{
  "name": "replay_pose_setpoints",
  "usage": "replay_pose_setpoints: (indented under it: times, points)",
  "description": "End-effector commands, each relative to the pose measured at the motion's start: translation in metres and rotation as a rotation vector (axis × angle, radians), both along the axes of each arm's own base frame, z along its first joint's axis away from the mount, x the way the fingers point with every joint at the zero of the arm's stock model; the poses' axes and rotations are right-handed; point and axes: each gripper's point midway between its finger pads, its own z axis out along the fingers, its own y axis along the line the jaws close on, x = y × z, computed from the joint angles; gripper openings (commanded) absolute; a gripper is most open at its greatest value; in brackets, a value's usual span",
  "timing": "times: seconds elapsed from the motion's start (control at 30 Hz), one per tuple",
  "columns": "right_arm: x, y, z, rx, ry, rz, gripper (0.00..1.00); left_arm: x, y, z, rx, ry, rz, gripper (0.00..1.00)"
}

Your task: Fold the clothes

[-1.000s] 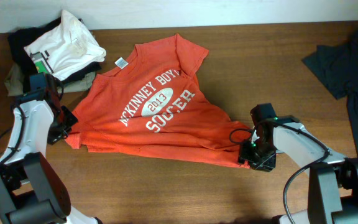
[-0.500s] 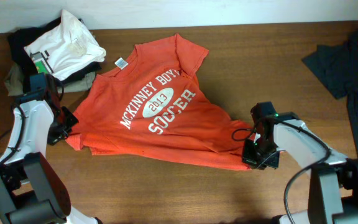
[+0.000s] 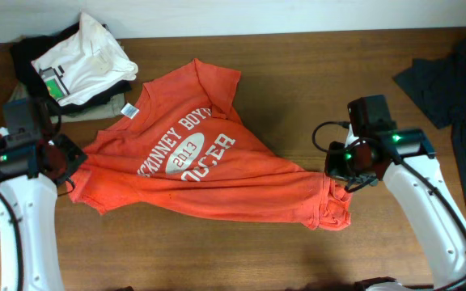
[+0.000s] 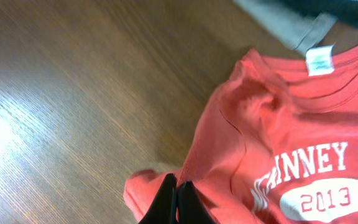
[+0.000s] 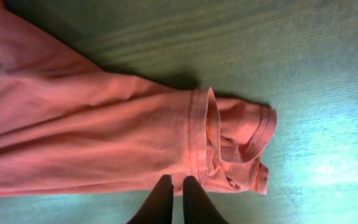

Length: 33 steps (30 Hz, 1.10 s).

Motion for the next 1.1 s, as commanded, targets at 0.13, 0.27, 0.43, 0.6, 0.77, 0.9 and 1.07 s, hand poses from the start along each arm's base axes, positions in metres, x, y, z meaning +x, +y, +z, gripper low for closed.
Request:
replay_pose_setpoints:
  times: [0.13, 0.27, 0.43, 0.6, 0.77, 0.9, 1.07]
  points:
    - [-0.065, 0.009, -0.045, 0.061, 0.302, 0.070, 0.61, 0.011, 0.001, -0.050, -0.063, 0.155, -0.001, 0.01]
    - [-0.105, 0.032, -0.092, 0.218, 0.387, 0.113, 0.76, 0.012, 0.002, -0.050, -0.062, 0.152, -0.002, 0.01]
    - [-0.111, 0.041, -0.110, 0.278, 0.372, 0.116, 0.75, 0.013, 0.001, -0.050, -0.063, 0.151, -0.002, 0.01]
    - [-0.086, 0.030, -0.118, 0.207, 0.282, 0.029, 0.72, 0.015, -0.002, -0.050, -0.083, 0.138, -0.011, 0.01]
    - [-0.082, 0.034, -0.118, 0.208, 0.266, 0.022, 0.67, 0.016, -0.002, -0.050, -0.082, 0.133, -0.010, 0.01]
    - [-0.092, 0.053, -0.121, 0.147, 0.288, 0.055, 0.68, 0.016, -0.002, -0.050, -0.082, 0.134, -0.011, 0.01]
    - [-0.100, 0.047, -0.129, 0.101, 0.315, 0.052, 0.69, 0.016, -0.002, -0.050, -0.082, 0.134, -0.011, 0.01]
